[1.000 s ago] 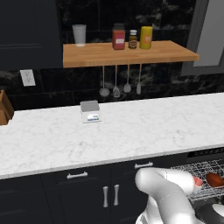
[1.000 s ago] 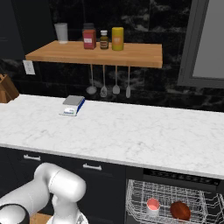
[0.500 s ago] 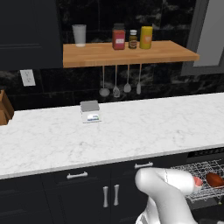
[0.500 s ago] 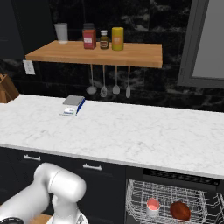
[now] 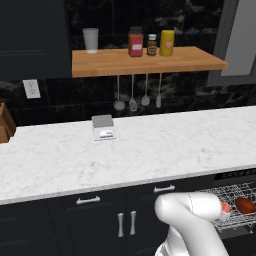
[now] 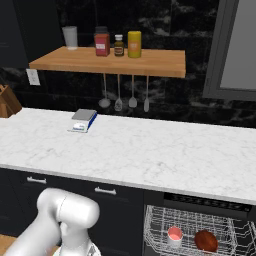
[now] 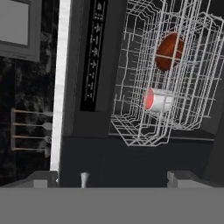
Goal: Pick up the cup and bowl from the counter, place them in the dishwasher, and close the dishwasher door.
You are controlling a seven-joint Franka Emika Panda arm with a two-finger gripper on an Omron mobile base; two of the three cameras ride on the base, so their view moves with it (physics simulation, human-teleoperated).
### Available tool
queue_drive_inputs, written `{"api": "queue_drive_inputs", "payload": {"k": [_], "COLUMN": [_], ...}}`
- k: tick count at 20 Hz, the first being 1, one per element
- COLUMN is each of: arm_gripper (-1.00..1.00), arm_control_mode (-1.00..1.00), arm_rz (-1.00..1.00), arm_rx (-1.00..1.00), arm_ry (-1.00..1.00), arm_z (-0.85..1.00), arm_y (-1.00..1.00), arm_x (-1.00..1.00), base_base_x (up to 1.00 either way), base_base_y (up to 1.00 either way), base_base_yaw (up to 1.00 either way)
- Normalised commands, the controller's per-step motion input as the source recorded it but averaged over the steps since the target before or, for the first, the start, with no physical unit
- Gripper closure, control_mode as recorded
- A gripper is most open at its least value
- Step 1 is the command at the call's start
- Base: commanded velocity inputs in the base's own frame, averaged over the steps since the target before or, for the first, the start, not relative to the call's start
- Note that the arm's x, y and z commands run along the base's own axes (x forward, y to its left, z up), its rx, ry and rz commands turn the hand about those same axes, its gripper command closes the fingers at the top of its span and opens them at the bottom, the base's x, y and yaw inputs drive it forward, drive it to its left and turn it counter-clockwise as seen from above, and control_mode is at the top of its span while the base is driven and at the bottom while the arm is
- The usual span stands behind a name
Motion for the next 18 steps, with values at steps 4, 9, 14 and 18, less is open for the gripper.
{"api": "queue_drive_inputs", "payload": {"k": [4, 9, 14, 18], "arm_gripper": [-1.0, -1.0, -1.0, -1.0], "arm_control_mode": [-1.0, -1.0, -1.0, -1.0], "arm_rz": [0.0, 0.0, 0.0, 0.0], "arm_rx": [0.0, 0.0, 0.0, 0.0], "arm_ry": [0.0, 0.0, -0.01, -0.06], "arm_z": [-0.62, -0.7, -0.75, -0.68], "arm_y": [-0.18, -0.24, -0.19, -0.13], "arm_x": [0.0, 0.0, 0.01, 0.21], "base_base_x": [0.0, 0.0, 0.0, 0.0], "base_base_y": [0.0, 0.0, 0.0, 0.0], "base_base_yaw": [0.0, 0.0, 0.0, 0.0]}}
